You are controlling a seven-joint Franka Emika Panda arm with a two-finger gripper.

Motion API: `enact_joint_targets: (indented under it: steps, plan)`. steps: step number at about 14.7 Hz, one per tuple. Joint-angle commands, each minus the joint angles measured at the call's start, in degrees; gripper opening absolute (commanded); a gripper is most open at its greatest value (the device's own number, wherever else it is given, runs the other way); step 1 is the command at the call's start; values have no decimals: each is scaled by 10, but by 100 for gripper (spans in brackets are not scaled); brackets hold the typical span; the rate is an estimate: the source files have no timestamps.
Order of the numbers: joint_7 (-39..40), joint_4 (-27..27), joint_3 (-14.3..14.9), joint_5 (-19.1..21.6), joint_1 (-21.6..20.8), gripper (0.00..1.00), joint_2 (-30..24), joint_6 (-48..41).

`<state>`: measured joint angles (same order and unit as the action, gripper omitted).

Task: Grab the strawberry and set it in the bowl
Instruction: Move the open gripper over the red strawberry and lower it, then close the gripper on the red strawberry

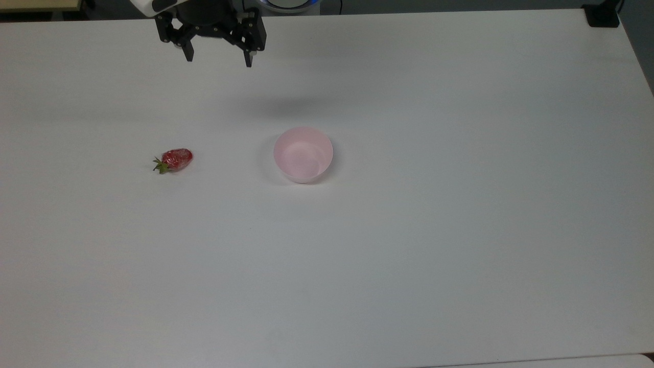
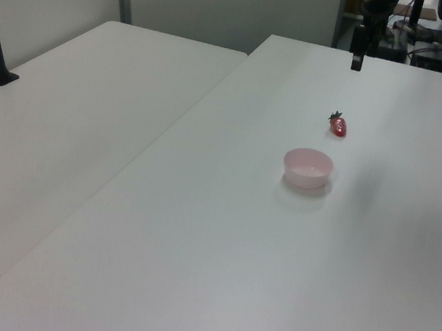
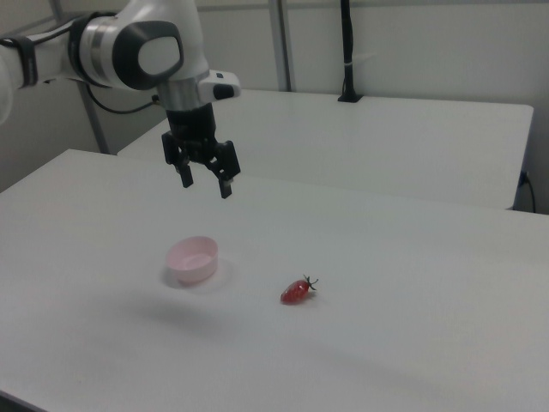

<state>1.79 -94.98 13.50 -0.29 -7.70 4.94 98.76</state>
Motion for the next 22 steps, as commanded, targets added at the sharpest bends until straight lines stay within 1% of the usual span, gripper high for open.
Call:
enact_joint_targets:
  steps: [1, 3, 4, 5, 7, 8, 12, 17, 19, 22]
  plan:
    - [45, -6, 43, -1, -3, 100, 42, 48]
    - [62, -10, 65, -1, -2, 100, 71, 86]
    - [68, -10, 78, -1, -2, 100, 94, 109]
    - [72, -10, 84, -1, 0, 100, 111, 119]
    - [72, -12, 85, -1, 8, 99, 145, 141]
    - [71, -12, 85, 1, 10, 97, 156, 153]
    - [64, -34, 85, 13, 14, 93, 188, 214]
    - [63, -48, 83, 29, 13, 89, 209, 252]
    - [63, -62, 83, 29, 13, 87, 215, 278]
    - [63, -65, 82, 29, 13, 86, 221, 286]
